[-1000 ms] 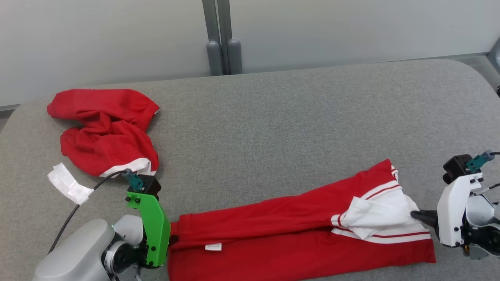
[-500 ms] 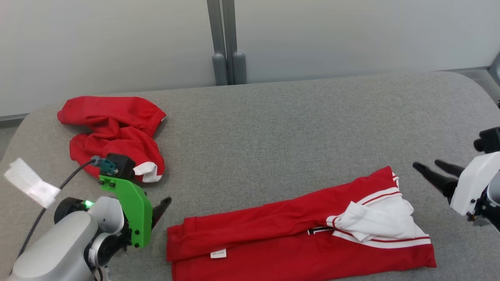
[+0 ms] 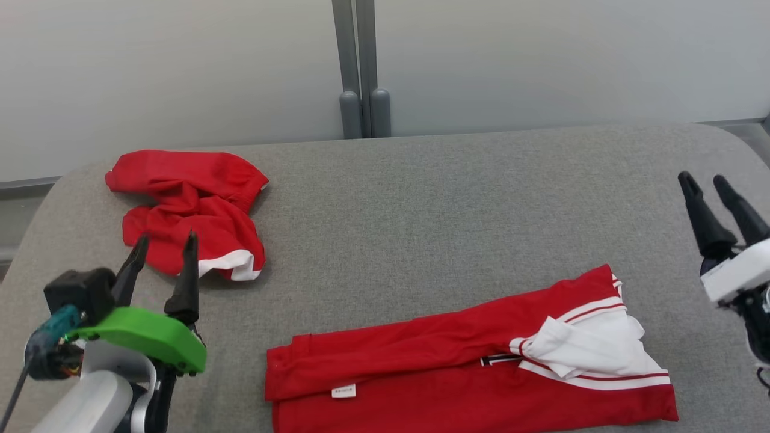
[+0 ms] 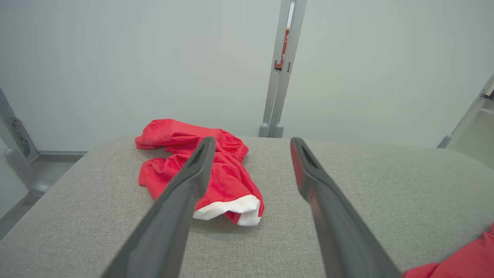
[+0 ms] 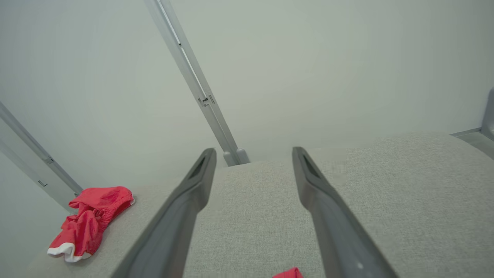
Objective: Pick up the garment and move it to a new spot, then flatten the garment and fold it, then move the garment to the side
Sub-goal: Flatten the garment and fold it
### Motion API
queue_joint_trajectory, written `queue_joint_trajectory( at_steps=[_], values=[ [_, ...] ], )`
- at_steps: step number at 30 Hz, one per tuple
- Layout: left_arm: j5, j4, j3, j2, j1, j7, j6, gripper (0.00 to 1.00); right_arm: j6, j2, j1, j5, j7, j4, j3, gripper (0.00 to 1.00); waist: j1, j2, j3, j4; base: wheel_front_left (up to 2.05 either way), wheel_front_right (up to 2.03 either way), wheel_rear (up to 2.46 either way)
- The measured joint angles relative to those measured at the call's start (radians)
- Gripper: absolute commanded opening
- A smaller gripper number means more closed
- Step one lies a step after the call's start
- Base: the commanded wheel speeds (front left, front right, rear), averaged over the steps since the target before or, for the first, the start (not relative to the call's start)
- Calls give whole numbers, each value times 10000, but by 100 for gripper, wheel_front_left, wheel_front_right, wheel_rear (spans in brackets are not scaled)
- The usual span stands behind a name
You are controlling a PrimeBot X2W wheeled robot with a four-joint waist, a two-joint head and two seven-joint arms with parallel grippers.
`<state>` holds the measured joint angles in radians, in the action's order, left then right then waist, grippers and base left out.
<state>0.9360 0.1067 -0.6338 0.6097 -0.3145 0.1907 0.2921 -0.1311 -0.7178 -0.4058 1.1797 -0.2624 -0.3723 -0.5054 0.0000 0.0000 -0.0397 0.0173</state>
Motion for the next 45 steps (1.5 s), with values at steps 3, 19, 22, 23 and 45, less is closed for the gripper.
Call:
queue_joint_trajectory(
  at_steps=[3, 19, 22, 23, 45],
  values=[
    [-161, -113, 247, -276, 713, 516, 265, 100, 0, 878, 1286, -1369, 0, 485, 1515, 100, 0, 0, -1, 86, 0, 0, 0],
    [-2838, -368, 2426, -2261, 2636, 719, -577, 100, 0, 2928, 4039, -4543, 558, 604, 3593, 100, 0, 0, -23, 280, 0, 0, 0],
    [-3118, -291, 2510, -2462, 2636, 719, -744, 100, 2, 2926, 3824, -4466, 1427, -12, 3438, 100, 0, 0, -11, 310, 0, 0, 0],
    [-3172, -249, 2525, -2516, 2634, 719, -819, 100, 0, 2972, 3698, -4383, 1684, -253, 3428, 100, 0, 0, 0, 326, 0, 0, 0],
    [-3375, 556, 2336, -2834, 2316, 719, -1348, 100, 10, 3682, 1522, -3787, 5306, -4090, 3442, 0, 0, 0, 233, 1195, 0, 0, 0]
  ],
)
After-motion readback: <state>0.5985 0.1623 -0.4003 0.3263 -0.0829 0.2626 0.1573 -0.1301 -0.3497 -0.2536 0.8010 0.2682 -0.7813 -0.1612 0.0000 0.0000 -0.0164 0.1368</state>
